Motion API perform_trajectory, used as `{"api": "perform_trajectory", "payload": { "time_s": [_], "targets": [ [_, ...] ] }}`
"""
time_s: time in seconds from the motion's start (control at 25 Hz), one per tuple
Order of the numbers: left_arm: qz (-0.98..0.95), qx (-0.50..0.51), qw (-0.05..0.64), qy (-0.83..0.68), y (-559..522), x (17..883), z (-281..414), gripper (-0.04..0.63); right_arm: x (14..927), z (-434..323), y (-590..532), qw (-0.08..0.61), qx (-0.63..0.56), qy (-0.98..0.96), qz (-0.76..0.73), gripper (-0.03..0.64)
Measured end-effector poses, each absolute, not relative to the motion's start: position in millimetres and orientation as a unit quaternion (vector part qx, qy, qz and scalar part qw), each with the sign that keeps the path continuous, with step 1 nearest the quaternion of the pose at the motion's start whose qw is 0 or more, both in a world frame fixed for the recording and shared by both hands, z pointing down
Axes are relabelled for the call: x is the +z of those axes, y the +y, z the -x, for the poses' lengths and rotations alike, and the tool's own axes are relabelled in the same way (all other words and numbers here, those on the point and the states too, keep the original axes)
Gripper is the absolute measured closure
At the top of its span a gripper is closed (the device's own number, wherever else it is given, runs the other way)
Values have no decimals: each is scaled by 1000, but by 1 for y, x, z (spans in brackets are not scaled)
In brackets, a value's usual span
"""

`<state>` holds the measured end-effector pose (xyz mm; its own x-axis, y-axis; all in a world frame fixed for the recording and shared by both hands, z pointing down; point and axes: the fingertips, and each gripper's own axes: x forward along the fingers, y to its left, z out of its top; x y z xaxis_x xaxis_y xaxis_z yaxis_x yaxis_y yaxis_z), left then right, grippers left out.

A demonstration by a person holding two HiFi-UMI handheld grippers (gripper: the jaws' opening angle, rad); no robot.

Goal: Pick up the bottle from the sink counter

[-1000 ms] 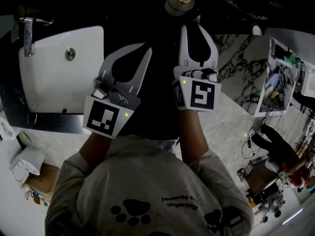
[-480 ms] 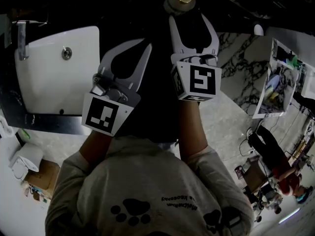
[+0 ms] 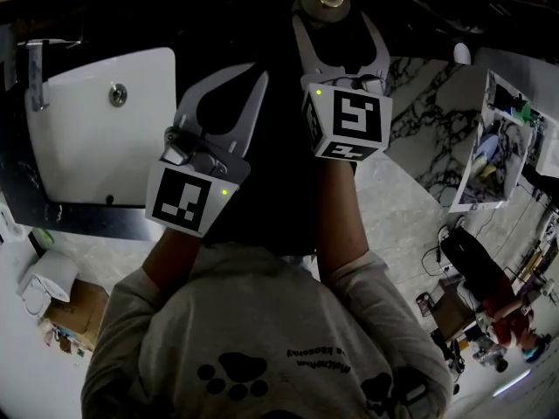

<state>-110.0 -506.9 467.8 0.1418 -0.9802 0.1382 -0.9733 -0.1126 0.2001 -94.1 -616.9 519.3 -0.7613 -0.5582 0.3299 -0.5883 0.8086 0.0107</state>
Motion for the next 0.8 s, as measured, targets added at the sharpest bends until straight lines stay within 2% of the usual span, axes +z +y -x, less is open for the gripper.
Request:
{"api": "perform_trajectory", "payload": {
  "time_s": [0.56, 0.8],
  "targets": [
    [-736, -14, 141, -662, -513, 476, 117, 597, 533, 119, -634, 176, 93, -934, -298, 250],
    [-737, -30, 144, -659, -515, 473, 118, 597, 538, 121, -640, 194, 100, -925, -311, 250]
  ]
}}
